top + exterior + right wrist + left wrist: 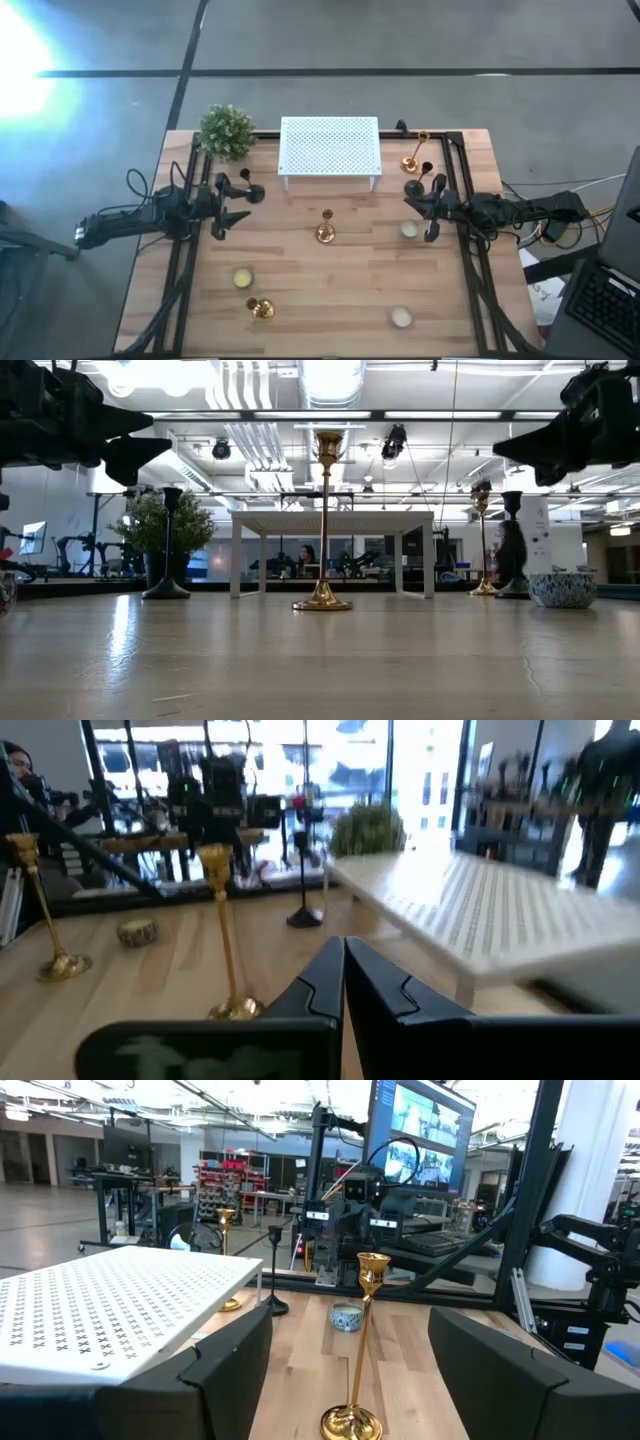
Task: Pick & Place candle stick holders
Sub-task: Put the right black candle holder on the shelf
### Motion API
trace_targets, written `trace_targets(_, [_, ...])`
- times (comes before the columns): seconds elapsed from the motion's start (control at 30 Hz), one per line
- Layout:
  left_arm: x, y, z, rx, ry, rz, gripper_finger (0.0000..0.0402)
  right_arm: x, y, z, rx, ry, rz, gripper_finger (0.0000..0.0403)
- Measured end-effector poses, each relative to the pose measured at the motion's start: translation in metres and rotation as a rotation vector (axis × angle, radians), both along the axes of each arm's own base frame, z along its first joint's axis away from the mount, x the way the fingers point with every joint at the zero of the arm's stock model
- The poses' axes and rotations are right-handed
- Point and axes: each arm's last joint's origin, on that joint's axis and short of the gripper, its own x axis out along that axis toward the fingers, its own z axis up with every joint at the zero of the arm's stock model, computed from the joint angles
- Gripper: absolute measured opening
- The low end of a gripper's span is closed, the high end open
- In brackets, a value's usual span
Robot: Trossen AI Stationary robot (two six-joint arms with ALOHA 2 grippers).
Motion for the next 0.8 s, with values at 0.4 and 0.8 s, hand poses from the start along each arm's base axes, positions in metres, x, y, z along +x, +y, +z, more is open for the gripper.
trace_targets(0.4, [0.0,0.0,0.0,0.0,0.001,0.0,0.0275,-0.01,-0.001,0.066,-0.166,-0.193,-0.027,0.0008])
trace_targets(0.8, [0.0,0.0,0.0,0.0,0.0,0.0,0.0275,-0.016,-0.009,0.096,0.089,0.349,-0.276,0.0008])
